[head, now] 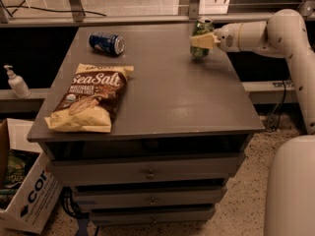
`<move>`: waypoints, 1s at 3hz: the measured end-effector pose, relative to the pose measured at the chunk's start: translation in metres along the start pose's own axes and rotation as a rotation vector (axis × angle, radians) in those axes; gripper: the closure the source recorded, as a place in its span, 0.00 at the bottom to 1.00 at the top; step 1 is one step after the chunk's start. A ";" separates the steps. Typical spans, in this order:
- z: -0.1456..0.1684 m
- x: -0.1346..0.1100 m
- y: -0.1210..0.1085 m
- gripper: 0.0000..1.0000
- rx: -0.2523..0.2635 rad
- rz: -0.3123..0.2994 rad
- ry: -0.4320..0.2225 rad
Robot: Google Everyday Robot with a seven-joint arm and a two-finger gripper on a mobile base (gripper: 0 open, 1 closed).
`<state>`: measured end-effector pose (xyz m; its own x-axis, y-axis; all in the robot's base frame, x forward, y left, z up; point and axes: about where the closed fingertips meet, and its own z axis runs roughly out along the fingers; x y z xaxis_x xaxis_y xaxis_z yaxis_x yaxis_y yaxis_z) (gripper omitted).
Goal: Move green can near pepsi can
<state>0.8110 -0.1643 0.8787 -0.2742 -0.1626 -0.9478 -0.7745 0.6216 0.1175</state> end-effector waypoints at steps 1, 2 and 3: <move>0.001 0.000 0.000 1.00 -0.001 0.000 0.000; 0.004 -0.014 0.019 1.00 -0.035 -0.045 -0.031; 0.020 -0.034 0.052 1.00 -0.064 -0.117 -0.079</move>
Offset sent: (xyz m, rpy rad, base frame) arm -0.0328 0.0402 0.0396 0.0196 -0.1385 0.1031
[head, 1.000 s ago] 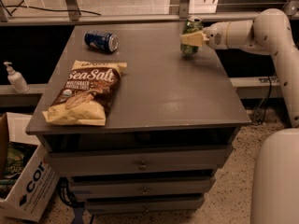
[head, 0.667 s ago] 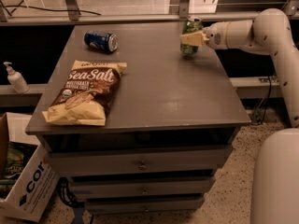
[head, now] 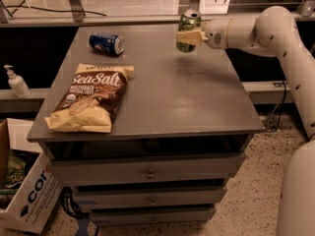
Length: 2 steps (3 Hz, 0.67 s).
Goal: Move green can near pepsi can
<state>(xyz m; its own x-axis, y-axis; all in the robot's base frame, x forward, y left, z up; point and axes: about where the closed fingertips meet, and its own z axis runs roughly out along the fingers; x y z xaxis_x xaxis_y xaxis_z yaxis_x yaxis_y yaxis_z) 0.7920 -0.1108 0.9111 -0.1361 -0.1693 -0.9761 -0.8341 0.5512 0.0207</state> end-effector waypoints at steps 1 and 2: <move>0.031 -0.007 0.018 1.00 -0.002 -0.065 0.003; 0.066 -0.005 0.024 1.00 0.006 -0.088 0.014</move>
Offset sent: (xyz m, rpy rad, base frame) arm 0.0323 0.1018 -0.0189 -0.0880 -0.0829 -0.0002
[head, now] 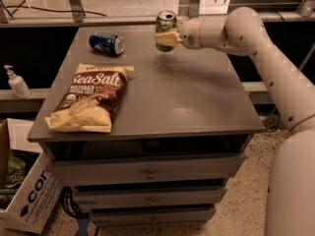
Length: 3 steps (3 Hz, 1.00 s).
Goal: Move green can near pepsi can
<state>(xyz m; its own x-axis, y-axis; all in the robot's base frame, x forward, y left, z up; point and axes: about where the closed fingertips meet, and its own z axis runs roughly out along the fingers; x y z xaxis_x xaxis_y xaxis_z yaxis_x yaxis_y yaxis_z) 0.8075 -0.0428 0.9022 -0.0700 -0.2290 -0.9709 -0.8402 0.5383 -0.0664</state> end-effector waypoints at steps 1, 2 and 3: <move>0.031 -0.002 0.007 1.00 -0.006 -0.015 0.011; 0.056 -0.007 0.017 1.00 -0.034 -0.011 0.018; 0.073 -0.009 0.031 1.00 -0.088 0.017 0.019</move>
Offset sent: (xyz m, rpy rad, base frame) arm 0.0241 0.0795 -0.0061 -0.0214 0.0194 0.0539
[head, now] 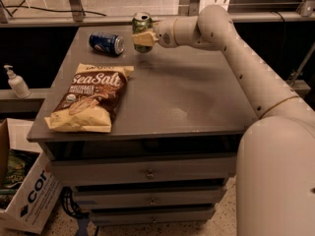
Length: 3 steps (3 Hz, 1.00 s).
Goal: Move green can near pepsi can
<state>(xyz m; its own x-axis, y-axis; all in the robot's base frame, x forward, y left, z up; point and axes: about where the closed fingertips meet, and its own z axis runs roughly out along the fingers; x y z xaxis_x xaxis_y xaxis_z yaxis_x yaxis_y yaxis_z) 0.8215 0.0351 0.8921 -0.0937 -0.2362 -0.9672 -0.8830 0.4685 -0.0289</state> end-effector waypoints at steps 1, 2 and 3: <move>0.018 0.001 0.017 1.00 -0.066 0.023 0.011; 0.033 0.008 0.027 1.00 -0.100 0.021 0.041; 0.044 0.019 0.023 1.00 -0.088 0.018 0.074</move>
Offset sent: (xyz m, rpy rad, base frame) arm -0.0106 0.0485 -0.0265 -0.0476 0.0805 0.1173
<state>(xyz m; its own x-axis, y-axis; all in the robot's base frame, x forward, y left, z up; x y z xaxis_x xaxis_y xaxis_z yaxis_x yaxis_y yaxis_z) 0.8194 0.0789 0.8622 -0.1408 -0.2923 -0.9459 -0.9176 0.3973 0.0138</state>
